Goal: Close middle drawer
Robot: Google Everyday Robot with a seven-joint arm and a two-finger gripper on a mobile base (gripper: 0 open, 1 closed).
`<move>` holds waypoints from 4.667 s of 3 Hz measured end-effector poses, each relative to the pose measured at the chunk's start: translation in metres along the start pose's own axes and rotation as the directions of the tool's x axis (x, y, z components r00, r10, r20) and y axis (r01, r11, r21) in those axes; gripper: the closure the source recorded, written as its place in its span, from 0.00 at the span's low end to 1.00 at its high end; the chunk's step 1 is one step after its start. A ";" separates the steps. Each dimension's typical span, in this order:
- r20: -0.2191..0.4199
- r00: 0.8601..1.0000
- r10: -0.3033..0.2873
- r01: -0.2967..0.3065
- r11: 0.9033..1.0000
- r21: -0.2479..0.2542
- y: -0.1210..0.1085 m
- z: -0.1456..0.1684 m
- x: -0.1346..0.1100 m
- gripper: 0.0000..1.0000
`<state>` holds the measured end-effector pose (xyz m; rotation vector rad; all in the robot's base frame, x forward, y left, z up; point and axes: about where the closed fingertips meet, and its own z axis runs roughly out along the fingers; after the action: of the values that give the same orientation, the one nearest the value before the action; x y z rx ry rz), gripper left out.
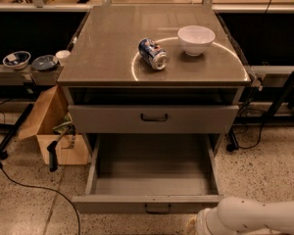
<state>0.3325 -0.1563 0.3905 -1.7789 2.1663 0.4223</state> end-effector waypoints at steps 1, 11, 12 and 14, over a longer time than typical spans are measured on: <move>0.044 0.999 -0.022 0.023 1.000 -0.015 -0.029 0.047 0.004 1.00; -0.006 0.992 -0.122 0.122 0.983 0.140 -0.182 0.023 -0.054 1.00; 0.003 0.996 -0.087 0.086 0.981 0.175 -0.187 0.025 -0.047 1.00; -0.008 0.996 -0.084 0.084 0.968 0.238 -0.207 0.016 -0.044 1.00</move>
Offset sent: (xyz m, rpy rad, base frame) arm 0.0215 0.0062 -0.0337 0.0294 -0.0039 0.0294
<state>0.5446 -0.1495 0.3871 -1.7266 2.0338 0.1358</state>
